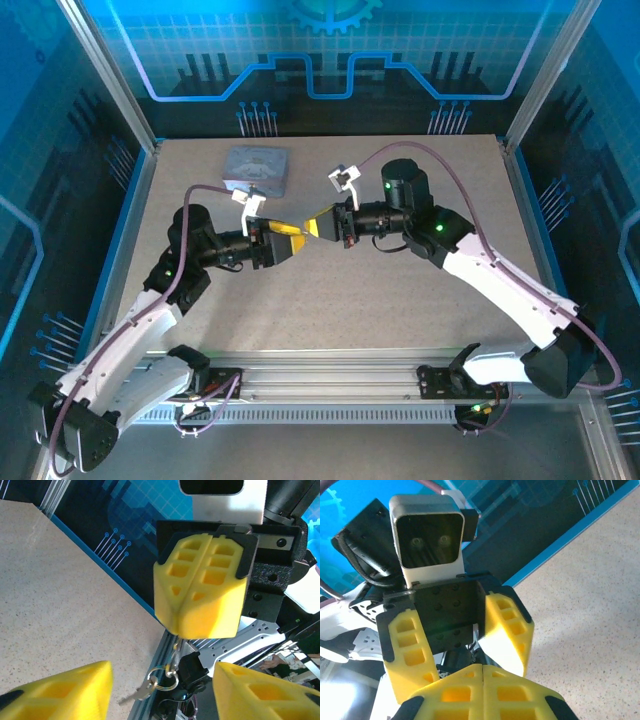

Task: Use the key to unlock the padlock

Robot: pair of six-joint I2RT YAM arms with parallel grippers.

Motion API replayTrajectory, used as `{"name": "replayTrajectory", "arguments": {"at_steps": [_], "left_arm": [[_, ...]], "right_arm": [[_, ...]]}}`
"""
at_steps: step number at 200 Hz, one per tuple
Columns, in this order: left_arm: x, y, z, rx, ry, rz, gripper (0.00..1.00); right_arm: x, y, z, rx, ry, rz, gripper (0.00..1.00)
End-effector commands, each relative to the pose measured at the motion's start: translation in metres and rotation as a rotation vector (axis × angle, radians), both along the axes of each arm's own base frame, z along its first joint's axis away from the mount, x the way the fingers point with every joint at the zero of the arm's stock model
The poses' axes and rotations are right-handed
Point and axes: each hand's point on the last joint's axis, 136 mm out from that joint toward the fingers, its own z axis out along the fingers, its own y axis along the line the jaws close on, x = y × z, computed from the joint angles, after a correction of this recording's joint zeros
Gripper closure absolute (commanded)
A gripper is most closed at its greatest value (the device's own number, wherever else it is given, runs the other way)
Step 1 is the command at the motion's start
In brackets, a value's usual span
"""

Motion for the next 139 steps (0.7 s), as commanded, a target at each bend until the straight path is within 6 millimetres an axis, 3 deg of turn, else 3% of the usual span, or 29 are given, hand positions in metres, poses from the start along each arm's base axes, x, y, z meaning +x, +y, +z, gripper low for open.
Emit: {"name": "replayTrajectory", "arguments": {"at_steps": [1, 34, 63, 139], "left_arm": [[-0.0012, 0.0019, 0.0022, -0.011, -0.009, -0.003, 0.39], [-0.0008, -0.0009, 0.0022, -0.028, -0.003, -0.022, 0.37], [-0.0027, -0.0038, 0.0059, -0.044, -0.005, -0.054, 0.42], [-0.0052, -0.0052, 0.0032, -0.045, 0.007, -0.077, 0.70]], "right_arm": [[-0.0050, 0.0038, 0.0124, 0.014, -0.045, 0.030, 1.00], [-0.0077, 0.0064, 0.0159, 0.037, -0.052, 0.053, 1.00], [-0.0071, 0.0064, 0.0142, 0.036, -0.055, 0.051, 1.00], [-0.0052, 0.0064, 0.0153, 0.045, -0.059, 0.039, 1.00]]}}
